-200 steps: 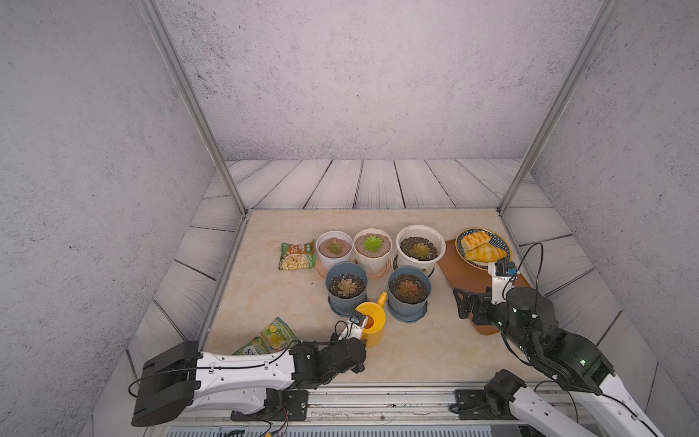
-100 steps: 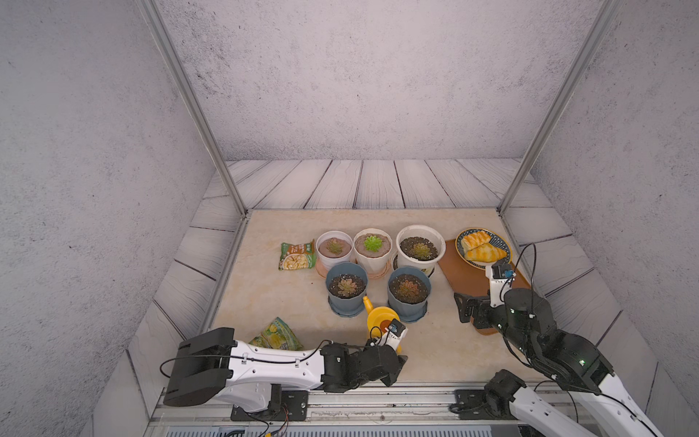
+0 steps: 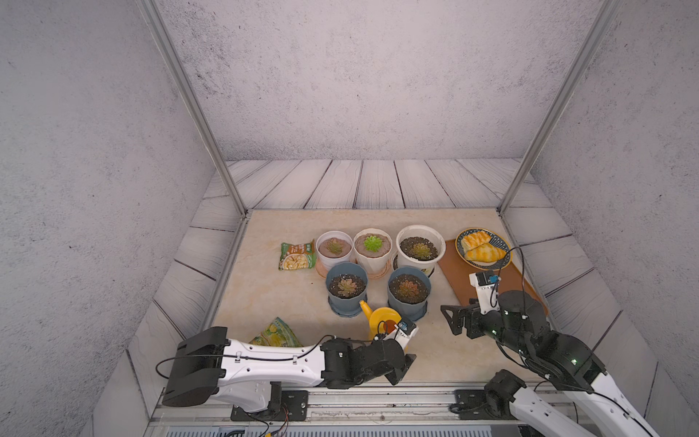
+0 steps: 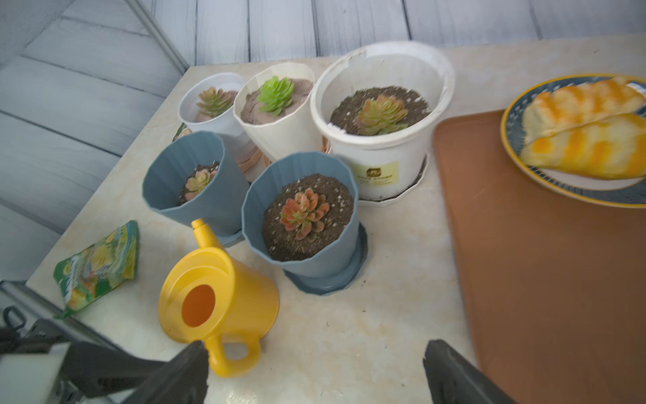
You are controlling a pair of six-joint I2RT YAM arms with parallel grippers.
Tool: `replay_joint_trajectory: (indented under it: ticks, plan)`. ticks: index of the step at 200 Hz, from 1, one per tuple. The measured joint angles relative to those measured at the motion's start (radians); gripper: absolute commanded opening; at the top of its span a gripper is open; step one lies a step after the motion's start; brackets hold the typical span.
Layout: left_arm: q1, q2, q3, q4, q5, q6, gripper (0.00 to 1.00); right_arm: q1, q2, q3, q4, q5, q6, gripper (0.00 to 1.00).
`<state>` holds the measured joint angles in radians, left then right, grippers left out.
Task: Water the succulent around the soil edge
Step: Place the watering can at the center of the board, then pick up the watering can from the center of the board.
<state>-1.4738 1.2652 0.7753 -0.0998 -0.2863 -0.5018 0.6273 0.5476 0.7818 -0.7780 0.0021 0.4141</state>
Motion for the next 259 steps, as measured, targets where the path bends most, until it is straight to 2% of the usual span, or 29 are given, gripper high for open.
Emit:
replay_joint_trajectory:
  ticks: [29, 52, 85, 112, 133, 151, 213, 259]
  plan:
    - [0.000, -0.175, -0.011, -0.120, -0.105, 0.045, 0.59, 0.000, -0.025, -0.130, 0.105, -0.151, -0.003, 0.94]
    - [0.000, -0.348, -0.044, -0.218, -0.216, 0.072, 0.63, 0.016, -0.064, -0.241, 0.196, -0.220, 0.011, 0.88]
    - [0.004, -0.605, -0.151, -0.299, -0.363, 0.087, 0.69, 0.140, -0.084, -0.365, 0.350, -0.209, 0.046, 0.80]
    - [0.006, -0.734, -0.237, -0.325, -0.433, 0.108, 0.69, 0.291, -0.021, -0.451, 0.501, -0.131, 0.061, 0.75]
    - [0.006, -0.797, -0.282, -0.340, -0.464, 0.129, 0.70, 0.394, 0.043, -0.500, 0.586, -0.038, 0.056, 0.74]
    - [0.006, -0.835, -0.307, -0.347, -0.486, 0.140, 0.70, 0.439, 0.086, -0.515, 0.619, 0.023, 0.048, 0.70]
    - [0.006, -0.927, -0.343, -0.367, -0.541, 0.142, 0.72, 0.466, 0.191, -0.548, 0.735, 0.086, 0.056, 0.57]
    - [0.006, -0.933, -0.343, -0.367, -0.554, 0.141, 0.72, 0.470, 0.264, -0.552, 0.813, 0.096, 0.041, 0.48]
